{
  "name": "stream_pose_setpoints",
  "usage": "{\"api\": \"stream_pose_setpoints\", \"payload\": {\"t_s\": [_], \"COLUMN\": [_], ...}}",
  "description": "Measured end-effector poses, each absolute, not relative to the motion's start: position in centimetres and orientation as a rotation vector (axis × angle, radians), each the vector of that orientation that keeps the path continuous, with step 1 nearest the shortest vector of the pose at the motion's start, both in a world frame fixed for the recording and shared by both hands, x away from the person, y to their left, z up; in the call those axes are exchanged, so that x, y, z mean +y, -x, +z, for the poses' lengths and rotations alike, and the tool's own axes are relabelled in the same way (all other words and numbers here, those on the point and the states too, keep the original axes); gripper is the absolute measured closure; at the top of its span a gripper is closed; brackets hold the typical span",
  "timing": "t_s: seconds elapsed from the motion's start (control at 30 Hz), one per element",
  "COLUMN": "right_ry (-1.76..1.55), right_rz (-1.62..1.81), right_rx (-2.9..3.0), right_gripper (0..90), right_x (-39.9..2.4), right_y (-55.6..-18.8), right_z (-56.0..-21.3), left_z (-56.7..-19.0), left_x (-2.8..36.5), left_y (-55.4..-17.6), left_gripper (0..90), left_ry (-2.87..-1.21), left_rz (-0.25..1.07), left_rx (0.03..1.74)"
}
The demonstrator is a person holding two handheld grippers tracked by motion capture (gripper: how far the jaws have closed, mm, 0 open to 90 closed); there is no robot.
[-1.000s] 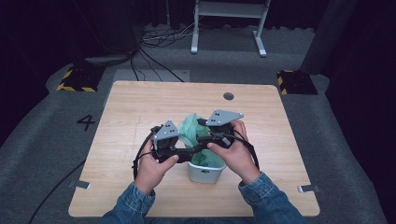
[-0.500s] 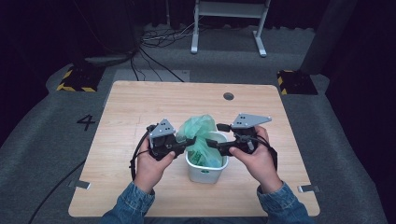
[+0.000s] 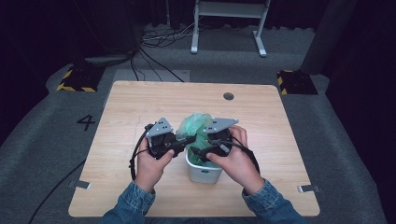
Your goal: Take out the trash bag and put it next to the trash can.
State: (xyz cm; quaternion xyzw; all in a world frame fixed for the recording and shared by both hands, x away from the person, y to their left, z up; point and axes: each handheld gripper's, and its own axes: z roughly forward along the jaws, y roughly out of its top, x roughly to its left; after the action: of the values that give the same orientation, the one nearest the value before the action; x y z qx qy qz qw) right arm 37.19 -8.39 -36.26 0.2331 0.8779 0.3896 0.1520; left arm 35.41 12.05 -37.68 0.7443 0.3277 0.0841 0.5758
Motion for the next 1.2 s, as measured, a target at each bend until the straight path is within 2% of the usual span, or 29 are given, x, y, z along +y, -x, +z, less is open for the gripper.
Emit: {"api": "stream_pose_setpoints", "payload": {"t_s": [0.07,0.1,0.3,0.37,0.4,0.5,0.6,0.93,1.2], "right_ry": [-0.661,-0.651,-0.624,-0.627,-0.625,-0.630,-0.635,-0.622,-0.613], "right_rz": [1.096,1.069,1.039,1.046,1.056,1.095,1.139,1.250,1.362], "right_rx": [2.529,2.542,2.626,2.634,2.635,2.628,2.617,2.559,2.470], "right_gripper": [24.5,29.8,73.7,84.1,86.5,88.1,88.2,87.5,87.5], "right_x": [-8.1,-7.9,-7.8,-8.1,-8.2,-8.7,-9.2,-10.2,-11.2], "right_y": [-37.2,-37.2,-37.3,-37.3,-37.3,-37.3,-37.2,-36.9,-36.5], "right_z": [-36.5,-36.7,-37.3,-37.2,-37.2,-36.9,-36.6,-34.3,-32.3], "left_z": [-37.6,-37.5,-37.5,-37.4,-37.4,-37.2,-37.0,-36.5,-37.1], "left_x": [12.0,12.0,12.0,12.0,12.0,12.0,12.6,15.1,17.4], "left_y": [-35.3,-35.3,-35.2,-35.1,-34.9,-34.4,-33.9,-31.6,-30.8], "left_gripper": [82.1,82.1,79.5,73.4,66.1,44.6,35.2,30.9,30.3], "left_ry": [-1.745,-1.747,-1.747,-1.749,-1.746,-1.754,-1.762,-1.783,-1.788], "left_rz": [0.203,0.200,0.196,0.203,0.220,0.308,0.345,0.414,0.452], "left_rx": [0.760,0.760,0.764,0.766,0.763,0.751,0.756,0.745,0.815]}}
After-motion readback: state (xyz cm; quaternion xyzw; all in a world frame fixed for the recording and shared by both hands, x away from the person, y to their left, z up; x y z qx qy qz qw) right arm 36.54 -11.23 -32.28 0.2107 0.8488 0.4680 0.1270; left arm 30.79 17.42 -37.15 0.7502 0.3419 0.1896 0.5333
